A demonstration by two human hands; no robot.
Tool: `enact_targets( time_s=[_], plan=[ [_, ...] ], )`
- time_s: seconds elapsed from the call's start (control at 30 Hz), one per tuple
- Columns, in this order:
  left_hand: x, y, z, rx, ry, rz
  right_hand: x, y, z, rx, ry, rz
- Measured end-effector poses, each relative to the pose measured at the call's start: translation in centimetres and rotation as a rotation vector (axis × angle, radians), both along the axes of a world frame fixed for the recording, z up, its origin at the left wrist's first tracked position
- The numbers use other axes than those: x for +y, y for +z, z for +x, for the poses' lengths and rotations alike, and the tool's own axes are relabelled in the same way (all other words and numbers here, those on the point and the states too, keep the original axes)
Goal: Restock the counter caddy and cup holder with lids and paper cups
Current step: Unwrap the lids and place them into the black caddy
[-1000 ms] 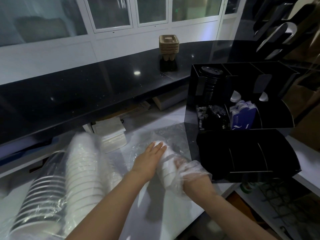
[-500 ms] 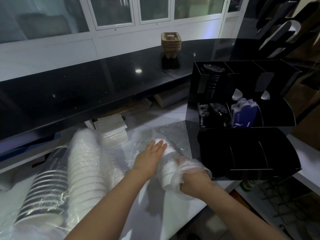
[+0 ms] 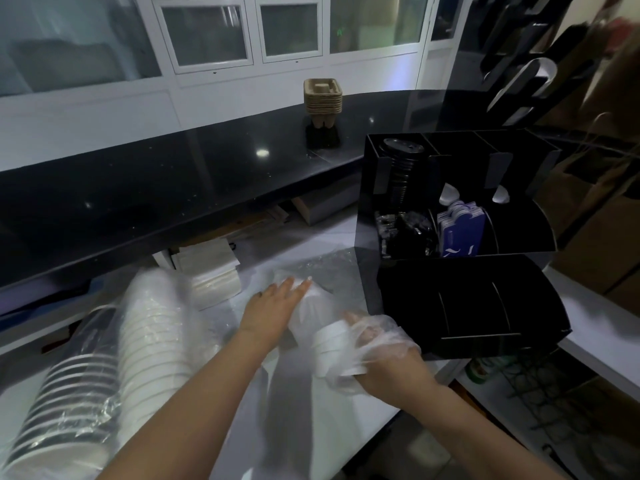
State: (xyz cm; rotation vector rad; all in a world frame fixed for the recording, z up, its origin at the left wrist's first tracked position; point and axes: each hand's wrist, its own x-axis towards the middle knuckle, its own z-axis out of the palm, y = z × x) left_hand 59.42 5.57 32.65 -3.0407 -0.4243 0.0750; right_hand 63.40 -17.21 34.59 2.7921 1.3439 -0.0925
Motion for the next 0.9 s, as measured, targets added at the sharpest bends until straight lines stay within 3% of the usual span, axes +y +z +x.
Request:
enact_targets(
  time_s=[0.07,0.17,0.27,0.37,0.47,0.6,0.9],
  plan=[
    [0.6,0.1,0.1,0.014,0.028,-0.007,-0.1,1.5,0.0,0.050,-0.043,0.155],
    [1.4,0.3,0.1,0.071,0.080,-0.042,0.4,3.2,-0.1,-0.035,-0.007,0.356],
    [1.8,0.4,0.1,0.090,0.133,-0.110,1.7,4.4,0.8,0.013,0.034,0.413],
    [1.9,0.4,0.6,0.039,0.207,-0.298,2.7,5.5,1.5,-0.060,0.056,0.400],
    [1.5,1.0,1.2,-0.110,0.087,-0.443,3.2,6.1,2.3,-0.117,0.004,0.367],
    [-1.0,4.5,0.5,-0.366,-0.066,-0.607,4.0,7.3,2.7,-0.038,0.004,0.473],
    [1.5,5.6,-1.3,-0.376,0.343,-0.392,4.4,9.6,1.7,0.019,0.044,0.566]
  ],
)
